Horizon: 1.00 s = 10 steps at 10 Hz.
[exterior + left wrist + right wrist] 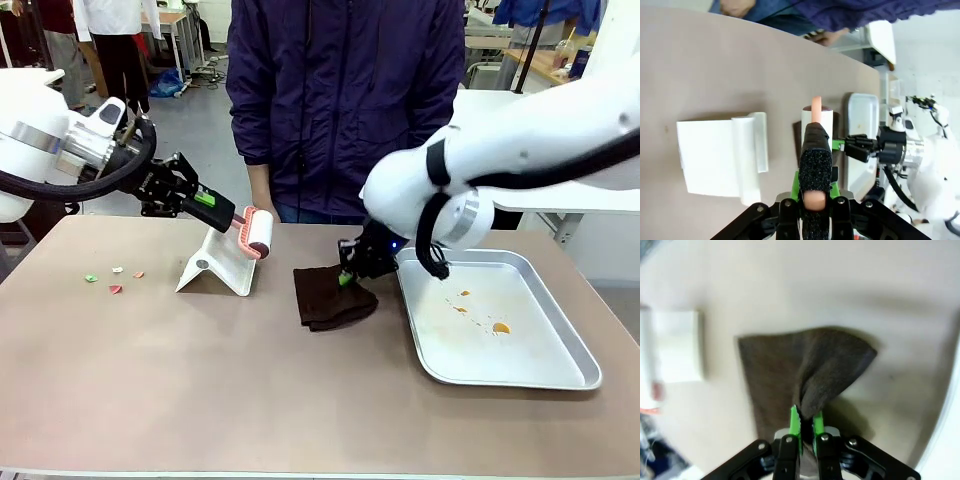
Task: Clean the surface of the table.
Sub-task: Hold the Lint Roller with your left hand and the towel with your right hand.
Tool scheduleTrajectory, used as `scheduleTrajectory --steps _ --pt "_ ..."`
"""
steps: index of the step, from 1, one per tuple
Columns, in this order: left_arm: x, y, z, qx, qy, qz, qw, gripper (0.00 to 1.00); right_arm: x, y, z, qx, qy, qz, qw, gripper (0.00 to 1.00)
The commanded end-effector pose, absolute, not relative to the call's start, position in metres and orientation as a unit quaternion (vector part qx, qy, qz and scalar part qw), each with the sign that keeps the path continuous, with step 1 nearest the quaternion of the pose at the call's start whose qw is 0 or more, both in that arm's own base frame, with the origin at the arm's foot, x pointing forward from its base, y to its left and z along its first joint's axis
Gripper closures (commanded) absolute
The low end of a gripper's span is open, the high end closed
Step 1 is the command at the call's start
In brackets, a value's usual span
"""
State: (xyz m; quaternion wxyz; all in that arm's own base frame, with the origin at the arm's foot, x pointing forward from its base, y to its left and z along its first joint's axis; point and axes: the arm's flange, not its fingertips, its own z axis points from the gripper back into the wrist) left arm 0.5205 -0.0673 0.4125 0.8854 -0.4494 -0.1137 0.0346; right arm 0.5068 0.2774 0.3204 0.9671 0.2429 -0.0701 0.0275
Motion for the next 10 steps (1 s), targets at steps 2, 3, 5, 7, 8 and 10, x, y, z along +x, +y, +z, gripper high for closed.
scheduleTrajectory --steps 2,3,5,7,8,10 --pt "0.489 -0.048 0.425 -0.516 -0.12 -0.013 0.848 1.0 0.493 0.206 0.324 0.482 -0.025 0.042 0.875 1.0" --pt "0.48 -0.037 0.432 -0.532 -0.117 -0.028 0.838 1.0 0.491 0.195 0.323 0.508 -0.022 0.043 0.86 1.0" --pt "0.456 0.0 0.446 -0.564 -0.121 -0.036 0.816 1.0 0.479 0.169 0.331 0.584 0.0 0.058 0.809 1.0" --pt "0.431 0.038 0.449 -0.572 -0.135 -0.025 0.809 1.0 0.452 0.149 0.35 0.624 0.005 0.094 0.776 1.0" --pt "0.417 0.057 0.445 -0.567 -0.14 -0.017 0.811 1.0 0.431 0.143 0.36 0.632 0.028 0.127 0.764 1.0" --pt "0.387 0.101 0.431 -0.578 -0.126 -0.037 0.805 1.0 0.393 0.134 0.372 0.596 0.038 0.139 0.79 1.0"
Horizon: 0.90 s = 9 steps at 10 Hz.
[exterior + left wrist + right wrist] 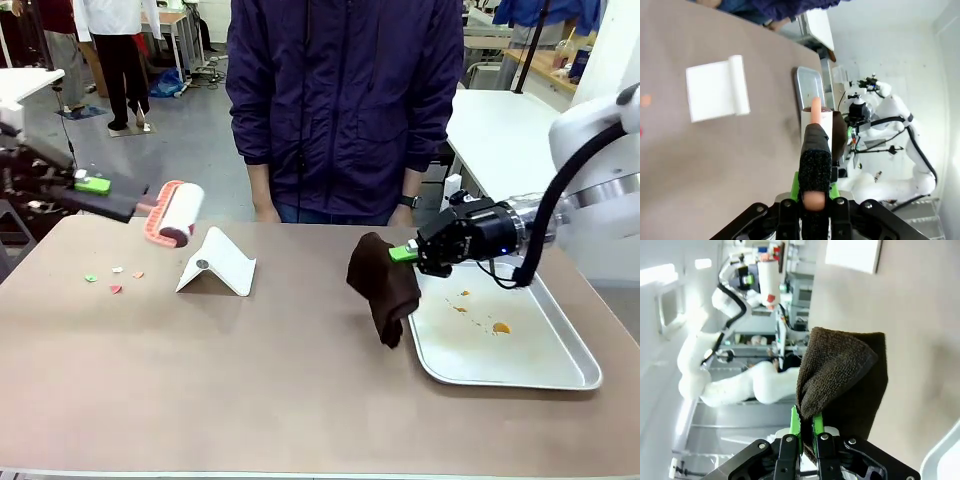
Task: Clean the surface of the table.
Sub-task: Hold the Lint Roller with your left hand and the towel with your right hand.
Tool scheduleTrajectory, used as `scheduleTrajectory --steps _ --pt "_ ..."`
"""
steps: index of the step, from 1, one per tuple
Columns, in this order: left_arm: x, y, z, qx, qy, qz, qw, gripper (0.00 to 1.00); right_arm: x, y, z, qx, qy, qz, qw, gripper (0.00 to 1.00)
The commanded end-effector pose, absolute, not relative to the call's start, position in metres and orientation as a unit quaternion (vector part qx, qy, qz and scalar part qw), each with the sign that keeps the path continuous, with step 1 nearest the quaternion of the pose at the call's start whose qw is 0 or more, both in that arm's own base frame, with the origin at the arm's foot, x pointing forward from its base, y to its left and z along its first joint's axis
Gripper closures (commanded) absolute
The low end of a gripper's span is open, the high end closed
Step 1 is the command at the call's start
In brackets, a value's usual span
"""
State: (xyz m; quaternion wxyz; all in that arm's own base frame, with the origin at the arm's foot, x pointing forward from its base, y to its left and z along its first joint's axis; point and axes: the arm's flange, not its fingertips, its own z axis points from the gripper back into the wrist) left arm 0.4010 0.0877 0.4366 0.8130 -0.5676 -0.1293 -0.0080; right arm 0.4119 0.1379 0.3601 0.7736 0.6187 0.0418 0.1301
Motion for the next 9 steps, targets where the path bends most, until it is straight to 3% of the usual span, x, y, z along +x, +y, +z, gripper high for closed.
scheduleTrajectory --steps 1,4,9 --pt "0.369 0.122 0.425 -0.595 -0.132 -0.053 0.791 1.0 0.368 0.122 0.38 0.577 0.02 0.139 0.805 1.0" --pt "0.316 0.174 0.412 -0.63 -0.191 -0.047 0.751 1.0 0.303 0.046 0.396 0.569 -0.085 0.082 0.814 1.0" --pt "0.305 0.218 0.386 -0.625 -0.154 0.024 0.765 1.0 0.244 -0.072 0.382 0.595 -0.198 -0.034 0.778 1.0"
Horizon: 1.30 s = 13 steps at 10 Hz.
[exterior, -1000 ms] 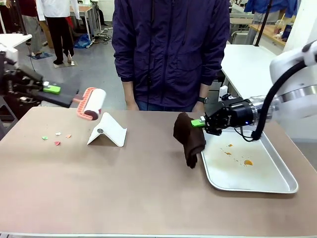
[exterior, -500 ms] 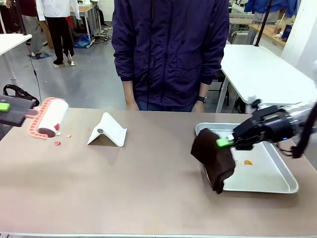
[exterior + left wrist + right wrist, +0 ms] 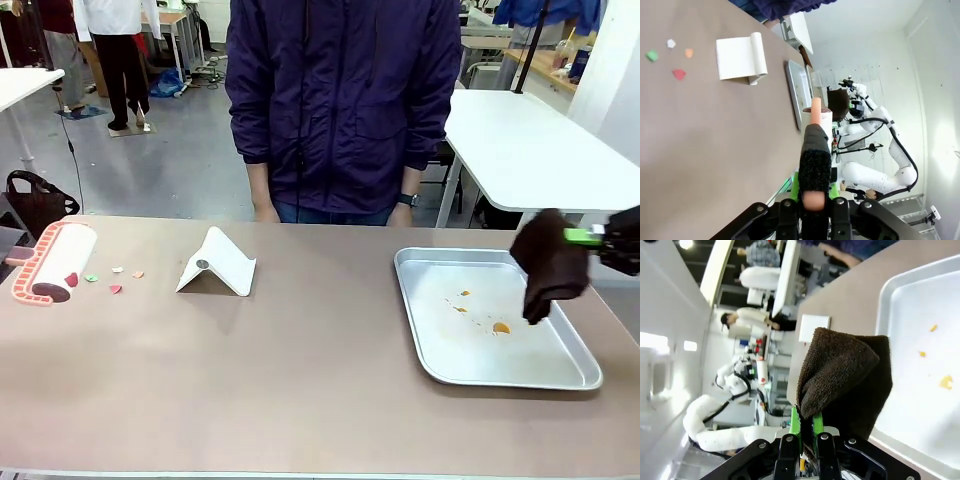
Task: Clean the surface of the table.
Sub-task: Hold the Lint Roller with your left hand and the towel with your right hand.
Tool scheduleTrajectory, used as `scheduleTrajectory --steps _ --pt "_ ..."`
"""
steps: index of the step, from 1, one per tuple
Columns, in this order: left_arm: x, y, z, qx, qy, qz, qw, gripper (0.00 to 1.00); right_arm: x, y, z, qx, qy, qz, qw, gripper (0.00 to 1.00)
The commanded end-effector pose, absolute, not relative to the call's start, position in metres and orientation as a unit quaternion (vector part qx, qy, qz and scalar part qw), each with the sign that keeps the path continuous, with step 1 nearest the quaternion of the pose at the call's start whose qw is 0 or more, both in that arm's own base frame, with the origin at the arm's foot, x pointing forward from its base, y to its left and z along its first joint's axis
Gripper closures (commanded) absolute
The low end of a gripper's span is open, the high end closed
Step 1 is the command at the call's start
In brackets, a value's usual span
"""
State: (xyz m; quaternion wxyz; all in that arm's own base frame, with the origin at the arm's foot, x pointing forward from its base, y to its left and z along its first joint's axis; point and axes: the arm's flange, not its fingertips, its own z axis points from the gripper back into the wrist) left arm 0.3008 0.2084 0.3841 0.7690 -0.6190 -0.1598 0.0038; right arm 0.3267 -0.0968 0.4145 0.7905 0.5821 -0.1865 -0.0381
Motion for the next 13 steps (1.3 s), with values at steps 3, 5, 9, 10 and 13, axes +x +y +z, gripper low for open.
scheduleTrajectory --steps 3,5,9,10,13 --pt "0.304 0.207 0.384 -0.617 -0.156 0.057 0.769 1.0 0.243 -0.091 0.368 0.601 -0.207 -0.082 0.768 1.0" --pt "0.31 0.199 0.386 -0.595 -0.139 0.082 0.787 1.0 0.249 -0.088 0.362 0.585 -0.216 -0.102 0.775 1.0" --pt "0.304 0.215 0.376 -0.61 -0.148 0.046 0.777 1.0 0.298 -0.153 0.39 0.595 -0.2 -0.102 0.772 1.0" --pt "0.304 0.215 0.376 -0.61 -0.148 0.046 0.777 1.0 0.298 -0.153 0.39 0.595 -0.2 -0.102 0.772 1.0" --pt "0.304 0.215 0.376 -0.61 -0.148 0.046 0.777 1.0 0.298 -0.153 0.39 0.595 -0.2 -0.102 0.772 1.0"
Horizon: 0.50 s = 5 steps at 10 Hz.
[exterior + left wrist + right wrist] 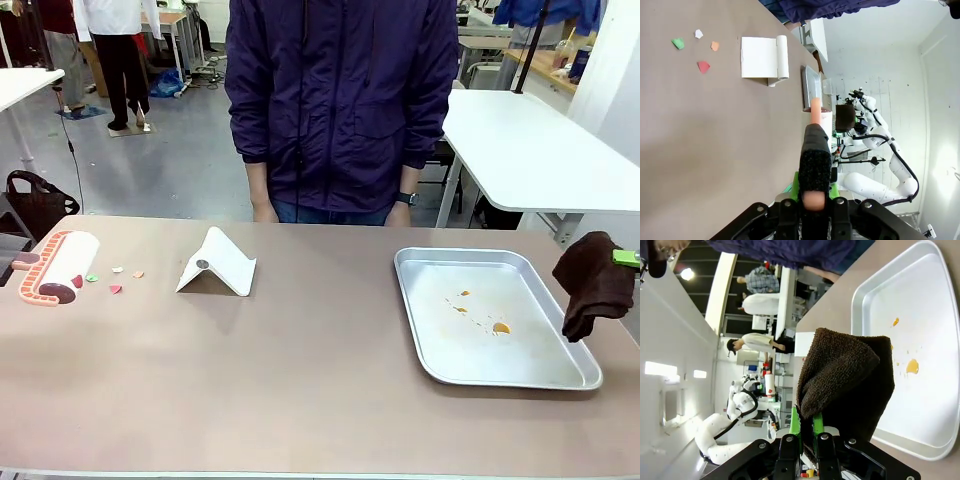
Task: Clean the surface of the table.
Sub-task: Hold the Lint Roller with your left hand and the towel with your right hand.
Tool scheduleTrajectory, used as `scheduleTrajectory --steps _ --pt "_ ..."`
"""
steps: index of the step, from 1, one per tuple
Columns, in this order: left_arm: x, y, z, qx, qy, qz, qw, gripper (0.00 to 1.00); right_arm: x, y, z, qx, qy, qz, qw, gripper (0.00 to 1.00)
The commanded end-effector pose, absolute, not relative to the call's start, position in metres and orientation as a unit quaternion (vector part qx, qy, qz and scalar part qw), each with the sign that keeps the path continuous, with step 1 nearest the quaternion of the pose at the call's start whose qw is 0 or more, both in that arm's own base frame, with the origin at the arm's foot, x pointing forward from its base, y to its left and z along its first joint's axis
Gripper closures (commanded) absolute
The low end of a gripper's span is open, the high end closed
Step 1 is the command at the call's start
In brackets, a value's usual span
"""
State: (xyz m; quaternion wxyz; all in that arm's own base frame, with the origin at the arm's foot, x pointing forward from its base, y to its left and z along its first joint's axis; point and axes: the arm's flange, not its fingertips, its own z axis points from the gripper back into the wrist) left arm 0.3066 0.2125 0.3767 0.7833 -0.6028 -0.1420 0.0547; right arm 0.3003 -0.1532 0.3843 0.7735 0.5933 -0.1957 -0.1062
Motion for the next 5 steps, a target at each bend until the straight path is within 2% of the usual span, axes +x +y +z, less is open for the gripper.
scheduleTrajectory --steps 1,5 --pt "0.3041 0.2148 0.3765 -0.61 -0.148 0.046 0.777 1.0 0.2985 -0.1532 0.3899 0.595 -0.2 -0.102 0.772 1.0" --pt "0.3041 0.2148 0.3765 -0.61 -0.148 0.046 0.777 1.0 0.2985 -0.1532 0.3899 0.595 -0.2 -0.102 0.772 1.0"
